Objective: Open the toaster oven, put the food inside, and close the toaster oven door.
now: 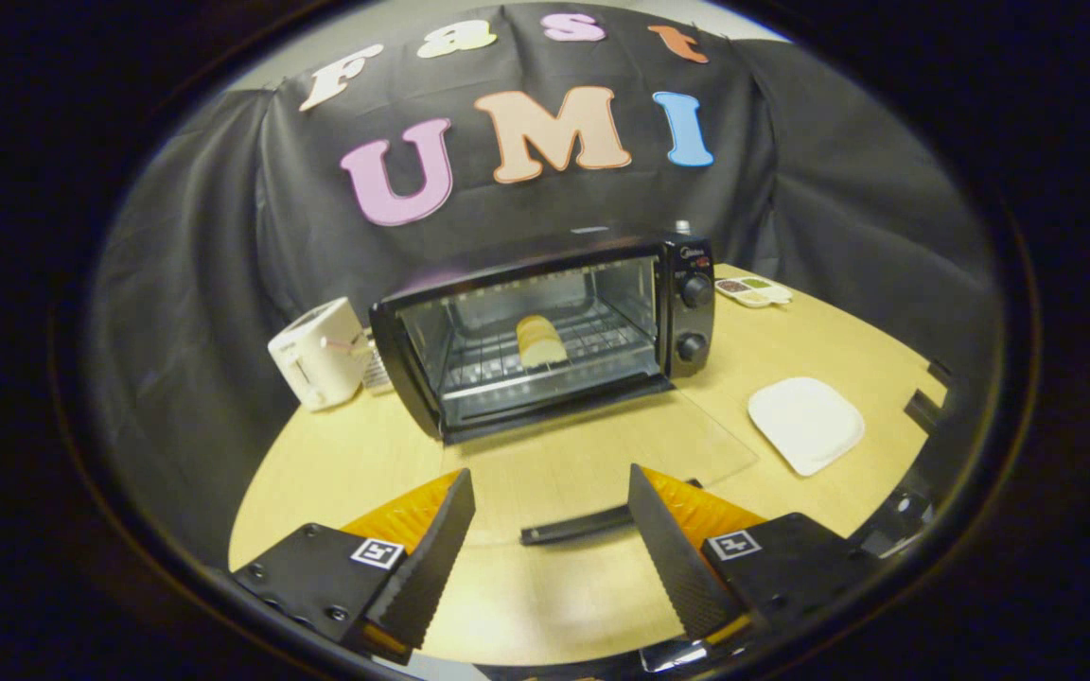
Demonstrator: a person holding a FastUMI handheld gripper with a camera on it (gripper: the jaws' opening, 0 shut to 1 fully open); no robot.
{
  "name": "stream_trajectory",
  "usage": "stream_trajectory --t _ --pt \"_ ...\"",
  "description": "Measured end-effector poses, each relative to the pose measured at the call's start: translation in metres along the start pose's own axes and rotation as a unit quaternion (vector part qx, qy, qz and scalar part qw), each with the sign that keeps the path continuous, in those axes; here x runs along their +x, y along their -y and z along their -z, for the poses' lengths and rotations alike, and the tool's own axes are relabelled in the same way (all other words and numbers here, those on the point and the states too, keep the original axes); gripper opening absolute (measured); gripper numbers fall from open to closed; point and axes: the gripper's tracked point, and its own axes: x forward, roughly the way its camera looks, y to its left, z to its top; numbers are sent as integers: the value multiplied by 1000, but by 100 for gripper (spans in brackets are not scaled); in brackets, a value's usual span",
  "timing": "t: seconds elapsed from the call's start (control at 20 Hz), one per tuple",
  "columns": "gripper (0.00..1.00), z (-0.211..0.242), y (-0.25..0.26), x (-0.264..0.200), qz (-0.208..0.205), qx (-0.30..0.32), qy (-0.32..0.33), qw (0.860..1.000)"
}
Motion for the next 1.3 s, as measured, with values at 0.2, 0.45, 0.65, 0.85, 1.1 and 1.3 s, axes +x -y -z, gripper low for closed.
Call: stream_trajectory --t 0.2,0.45,0.65,0.85,1.1,1.3 --pt "100 44 16 -3 19 -65 -39 997" --pt "100 61 18 15 -6 -36 -49 998" --pt "100 72 27 35 -7 -23 -67 997" --pt "100 75 19 51 -32 -4 -69 997" --pt "100 74 19 53 -35 -19 -67 997" --pt "100 72 21 53 -36 -35 -64 997"
